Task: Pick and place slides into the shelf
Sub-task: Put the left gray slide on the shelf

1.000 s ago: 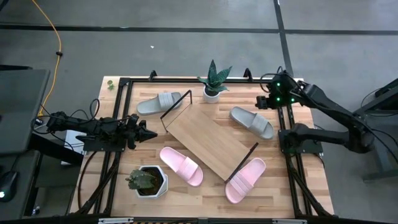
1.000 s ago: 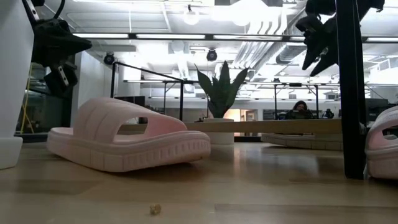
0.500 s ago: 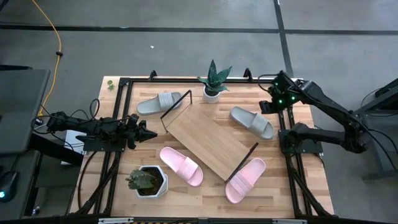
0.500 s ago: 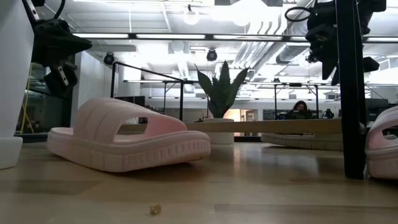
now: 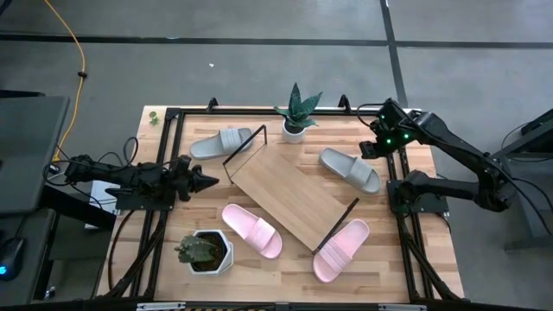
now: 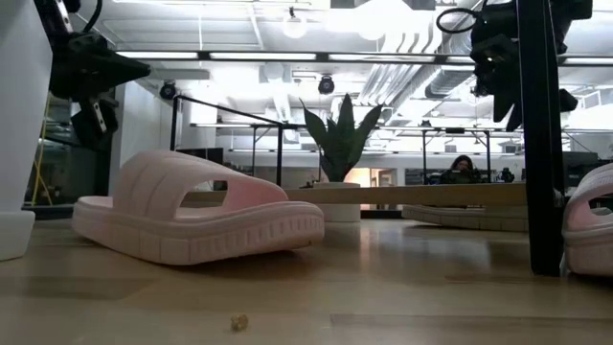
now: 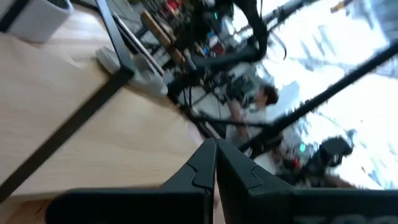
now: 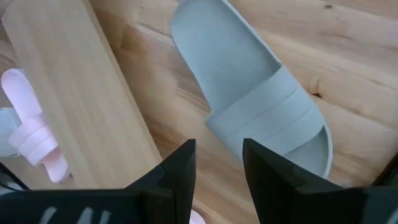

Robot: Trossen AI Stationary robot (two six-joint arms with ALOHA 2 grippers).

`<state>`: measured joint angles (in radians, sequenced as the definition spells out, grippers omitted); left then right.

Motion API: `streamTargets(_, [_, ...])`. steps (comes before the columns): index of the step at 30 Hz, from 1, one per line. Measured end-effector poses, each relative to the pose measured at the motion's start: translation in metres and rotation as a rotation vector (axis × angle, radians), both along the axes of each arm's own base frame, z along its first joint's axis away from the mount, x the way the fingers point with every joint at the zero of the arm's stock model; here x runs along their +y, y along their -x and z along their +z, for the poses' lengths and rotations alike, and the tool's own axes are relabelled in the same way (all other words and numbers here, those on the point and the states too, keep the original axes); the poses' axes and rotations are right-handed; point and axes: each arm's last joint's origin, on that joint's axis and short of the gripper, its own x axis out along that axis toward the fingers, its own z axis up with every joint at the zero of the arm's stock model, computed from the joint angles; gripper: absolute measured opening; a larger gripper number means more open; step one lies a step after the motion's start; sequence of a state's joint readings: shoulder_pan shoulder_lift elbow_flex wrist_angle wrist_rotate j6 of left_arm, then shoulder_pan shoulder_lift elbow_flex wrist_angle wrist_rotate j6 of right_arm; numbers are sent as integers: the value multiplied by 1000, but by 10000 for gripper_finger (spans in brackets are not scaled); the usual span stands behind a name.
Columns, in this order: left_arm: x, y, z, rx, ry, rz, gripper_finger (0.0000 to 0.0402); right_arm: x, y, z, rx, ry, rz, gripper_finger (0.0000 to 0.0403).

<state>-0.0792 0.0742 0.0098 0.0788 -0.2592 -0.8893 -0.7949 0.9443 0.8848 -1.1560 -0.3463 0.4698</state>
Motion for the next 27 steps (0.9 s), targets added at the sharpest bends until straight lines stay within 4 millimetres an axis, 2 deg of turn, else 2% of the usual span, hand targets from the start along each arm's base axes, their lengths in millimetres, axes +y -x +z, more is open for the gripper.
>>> streamTargets(5, [2,2,13,-135,7,82,3,-1,-4,1,-8,48,5,124])
streamTargets(9, [5,5,25,-236,-52,174,3,-2,-4,1,-3,72,5,124])
streamTargets(15, [9,9,35,-204,-138,320,3,-5,-6,2,-21,106,15,124])
streamTargets(18, [9,12,55,-161,-198,328,3,-5,-6,3,-22,108,17,124])
streamTargets(22, [10,21,94,-81,-300,359,3,-5,-6,3,-21,108,18,124])
streamTargets(27, [12,27,138,99,-413,401,3,-5,-6,3,-22,111,23,124])
